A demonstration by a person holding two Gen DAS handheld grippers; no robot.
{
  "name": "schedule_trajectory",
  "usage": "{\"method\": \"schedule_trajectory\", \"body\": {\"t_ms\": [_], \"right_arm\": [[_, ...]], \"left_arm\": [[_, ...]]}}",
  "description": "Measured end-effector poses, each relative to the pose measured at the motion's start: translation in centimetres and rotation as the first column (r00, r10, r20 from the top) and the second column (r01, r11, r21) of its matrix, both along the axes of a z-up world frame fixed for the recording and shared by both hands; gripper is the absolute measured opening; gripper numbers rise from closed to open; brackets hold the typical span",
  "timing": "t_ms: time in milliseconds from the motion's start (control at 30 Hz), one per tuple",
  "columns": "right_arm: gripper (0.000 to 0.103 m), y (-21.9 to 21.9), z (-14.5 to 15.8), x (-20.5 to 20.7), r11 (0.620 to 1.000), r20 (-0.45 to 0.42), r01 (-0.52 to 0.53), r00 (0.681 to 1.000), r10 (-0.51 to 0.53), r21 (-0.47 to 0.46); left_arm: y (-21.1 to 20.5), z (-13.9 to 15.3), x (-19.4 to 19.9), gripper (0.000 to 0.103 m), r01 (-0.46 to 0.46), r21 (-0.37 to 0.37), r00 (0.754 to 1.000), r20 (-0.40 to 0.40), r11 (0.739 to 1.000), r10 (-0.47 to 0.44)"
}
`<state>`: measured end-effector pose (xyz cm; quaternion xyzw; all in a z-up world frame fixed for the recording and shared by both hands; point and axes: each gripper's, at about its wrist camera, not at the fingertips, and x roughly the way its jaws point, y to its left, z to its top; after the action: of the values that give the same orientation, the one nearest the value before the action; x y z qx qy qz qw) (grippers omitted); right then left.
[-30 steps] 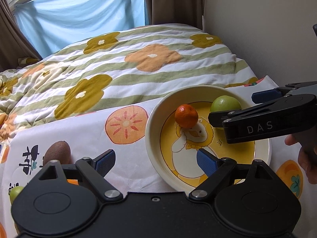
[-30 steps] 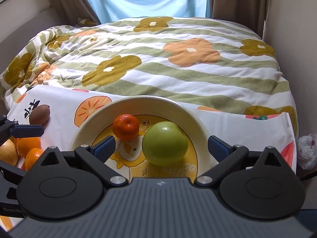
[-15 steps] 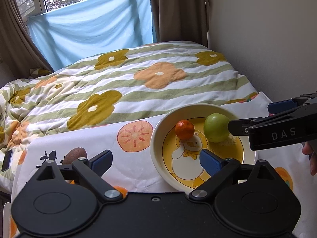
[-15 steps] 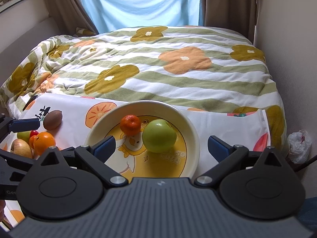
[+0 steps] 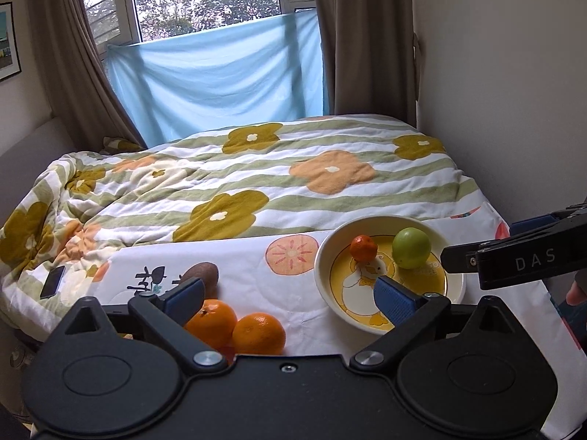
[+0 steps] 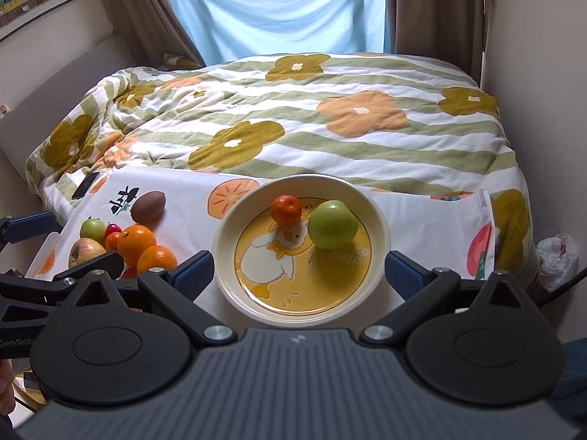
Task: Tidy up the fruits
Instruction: 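Withdraw both tools back toward the remaining fruit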
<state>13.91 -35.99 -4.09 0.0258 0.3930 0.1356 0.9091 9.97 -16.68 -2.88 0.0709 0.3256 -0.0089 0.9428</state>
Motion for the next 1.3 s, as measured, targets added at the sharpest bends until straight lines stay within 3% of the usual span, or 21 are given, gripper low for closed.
{"method": "schedule_trajectory", "body": {"t_ms": [333, 567, 833, 1300], "right_arm": [[0.103, 4.1, 0.4, -2.3, 0.997, 0.014, -0.07, 0.998, 0.069, 0.041], [0.103, 9.3, -1.1, -3.6, 0.996, -0.013, -0.084, 0.996, 0.085, 0.038], [0.103, 15.9, -4.8, -5.1, 0.998, -0.084, -0.066, 0.994, 0.067, 0.009], [0.103, 24.7, -11.1, -7.7, 0.998, -0.152, -0.048, 0.987, 0.043, -0.027]], "left_arm": [[5.2, 0.7, -3.9, 0.101, -0.141, 0.029, 0.99, 0.011, 0.99, 0.141], [11.2, -0.3, -4.1, 0.101, -0.166, 0.032, 0.986, -0.017, 0.986, 0.166], [16.9, -3.2, -2.0, 0.101, -0.085, 0.012, 0.99, -0.11, 0.996, 0.086], [20.0, -9.1, 2.4, 0.1, 0.128, -0.04, 0.967, -0.218, 0.991, -0.134]]}}
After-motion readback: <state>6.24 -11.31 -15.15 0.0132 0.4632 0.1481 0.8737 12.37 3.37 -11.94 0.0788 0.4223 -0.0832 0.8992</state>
